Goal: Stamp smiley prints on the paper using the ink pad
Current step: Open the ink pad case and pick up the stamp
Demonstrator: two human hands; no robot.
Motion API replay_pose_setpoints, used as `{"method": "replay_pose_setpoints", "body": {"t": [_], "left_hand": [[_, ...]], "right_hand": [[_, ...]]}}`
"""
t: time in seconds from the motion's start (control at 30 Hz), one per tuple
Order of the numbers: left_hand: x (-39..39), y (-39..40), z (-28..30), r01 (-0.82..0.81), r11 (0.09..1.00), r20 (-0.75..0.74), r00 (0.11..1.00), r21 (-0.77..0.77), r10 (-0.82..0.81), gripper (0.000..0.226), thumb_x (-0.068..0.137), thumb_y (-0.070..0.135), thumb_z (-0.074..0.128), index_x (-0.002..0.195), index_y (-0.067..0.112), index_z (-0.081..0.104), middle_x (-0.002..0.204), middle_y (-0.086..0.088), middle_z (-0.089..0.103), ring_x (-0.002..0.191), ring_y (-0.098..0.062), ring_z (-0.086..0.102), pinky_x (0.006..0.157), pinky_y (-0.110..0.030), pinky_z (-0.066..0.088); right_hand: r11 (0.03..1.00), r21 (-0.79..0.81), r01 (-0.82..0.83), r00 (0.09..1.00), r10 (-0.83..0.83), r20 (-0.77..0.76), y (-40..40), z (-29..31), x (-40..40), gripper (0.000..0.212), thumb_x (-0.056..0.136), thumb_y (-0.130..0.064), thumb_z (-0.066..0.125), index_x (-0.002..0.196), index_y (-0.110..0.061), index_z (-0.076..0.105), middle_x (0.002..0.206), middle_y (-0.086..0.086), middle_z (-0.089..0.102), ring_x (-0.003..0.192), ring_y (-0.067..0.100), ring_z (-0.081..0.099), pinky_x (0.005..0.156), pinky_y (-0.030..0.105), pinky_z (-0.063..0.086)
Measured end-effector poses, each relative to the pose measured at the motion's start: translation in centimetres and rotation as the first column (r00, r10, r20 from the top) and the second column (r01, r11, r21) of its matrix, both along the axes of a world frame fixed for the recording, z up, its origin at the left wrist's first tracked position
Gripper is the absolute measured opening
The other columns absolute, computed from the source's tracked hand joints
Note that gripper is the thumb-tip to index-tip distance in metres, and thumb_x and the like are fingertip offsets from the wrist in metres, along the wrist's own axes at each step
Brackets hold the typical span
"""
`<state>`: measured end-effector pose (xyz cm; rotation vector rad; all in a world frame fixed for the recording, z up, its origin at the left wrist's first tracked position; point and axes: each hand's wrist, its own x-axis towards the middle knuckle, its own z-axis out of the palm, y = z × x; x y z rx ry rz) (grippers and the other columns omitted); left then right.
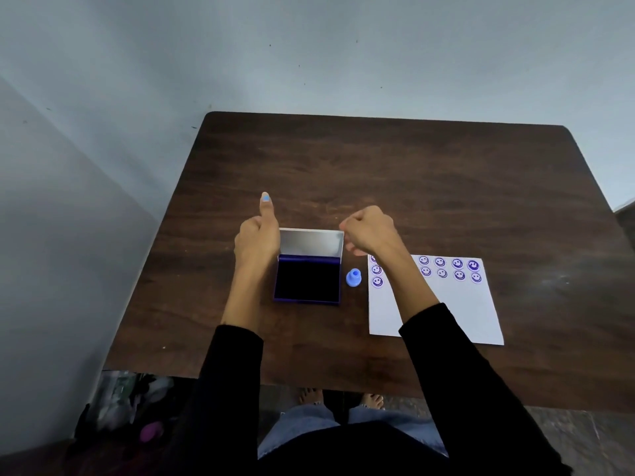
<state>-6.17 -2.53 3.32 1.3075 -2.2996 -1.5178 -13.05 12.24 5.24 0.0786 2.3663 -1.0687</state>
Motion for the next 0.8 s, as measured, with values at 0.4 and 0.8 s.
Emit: {"method": "replay_pose_setpoints", "body": {"t": [0.4,0.8], "left_hand": [[-3.1,0.5,-2.2,0.021,0.993,0.066,0.997,0.112,-0.028,0.067,0.093,0.065,0.019,0.114,0.013,0.055,0.117,-0.007,0.061,0.111,-0.025,0.056,0.106,-0.051,0.038],[-2.4,0.3,-3.5,0.098,0.993,0.009,0.995,0.073,-0.099,0.057,0.095,0.056,0.034,0.126,0.013,0.054,0.128,-0.005,0.057,0.118,-0.023,0.051,0.106,-0.042,0.037]], "right_hand": [[0.996,0.087,0.004,0.999,0.0,-0.046,-1.7,-2.3,-1.6,0.02,0.085,-0.009,0.038,0.068,-0.008,0.048,0.102,0.022,0.059,0.082,0.034,0.046,0.074,0.031,0.039],[0.999,0.037,0.024,0.999,-0.022,-0.049,-0.2,-3.0,-1.5,0.029,0.089,-0.018,0.046,0.11,-0.017,0.065,0.124,0.014,0.061,0.112,0.033,0.058,0.097,0.039,0.049]]}}
